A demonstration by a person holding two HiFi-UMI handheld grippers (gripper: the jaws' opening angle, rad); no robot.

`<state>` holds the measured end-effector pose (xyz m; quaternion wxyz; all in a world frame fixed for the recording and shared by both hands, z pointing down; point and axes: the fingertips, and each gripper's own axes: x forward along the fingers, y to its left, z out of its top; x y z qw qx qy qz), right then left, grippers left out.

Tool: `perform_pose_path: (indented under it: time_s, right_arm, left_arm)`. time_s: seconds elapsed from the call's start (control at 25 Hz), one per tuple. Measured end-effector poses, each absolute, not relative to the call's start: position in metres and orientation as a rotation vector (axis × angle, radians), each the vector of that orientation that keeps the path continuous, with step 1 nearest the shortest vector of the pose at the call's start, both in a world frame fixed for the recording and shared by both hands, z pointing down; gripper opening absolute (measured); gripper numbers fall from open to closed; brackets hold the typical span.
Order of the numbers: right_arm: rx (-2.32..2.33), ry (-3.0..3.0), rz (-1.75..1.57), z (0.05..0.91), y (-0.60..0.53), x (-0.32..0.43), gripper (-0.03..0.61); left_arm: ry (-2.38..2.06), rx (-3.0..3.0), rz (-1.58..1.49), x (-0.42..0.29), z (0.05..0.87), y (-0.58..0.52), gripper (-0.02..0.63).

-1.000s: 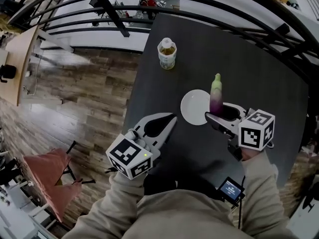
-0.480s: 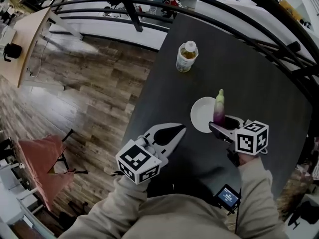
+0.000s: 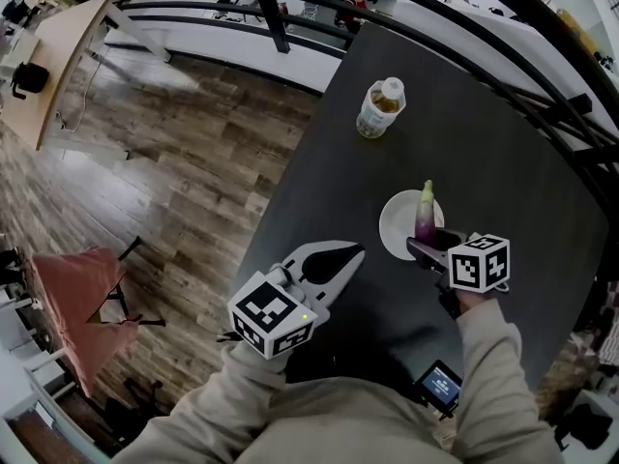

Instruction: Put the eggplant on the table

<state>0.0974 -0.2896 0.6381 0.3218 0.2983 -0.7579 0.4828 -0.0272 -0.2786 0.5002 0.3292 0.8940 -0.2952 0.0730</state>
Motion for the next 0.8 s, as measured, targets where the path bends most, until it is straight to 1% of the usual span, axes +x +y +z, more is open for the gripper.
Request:
perform_pose_path:
  time_s: [0.32,0.8]
  right_arm:
    - [0.826,-1.876,1.176,0.667,-0.29,0.104,0.23]
    - [0.805,-1.802,1.072,0.683,-0.287,0.11,0.23]
  left_arm:
    - [-0.794,2.32,0.191,-0.038,0.506,-0.273,0.0]
    - [-0.806,2.296,0.174,-0.05,0.508,-0.269,0.0]
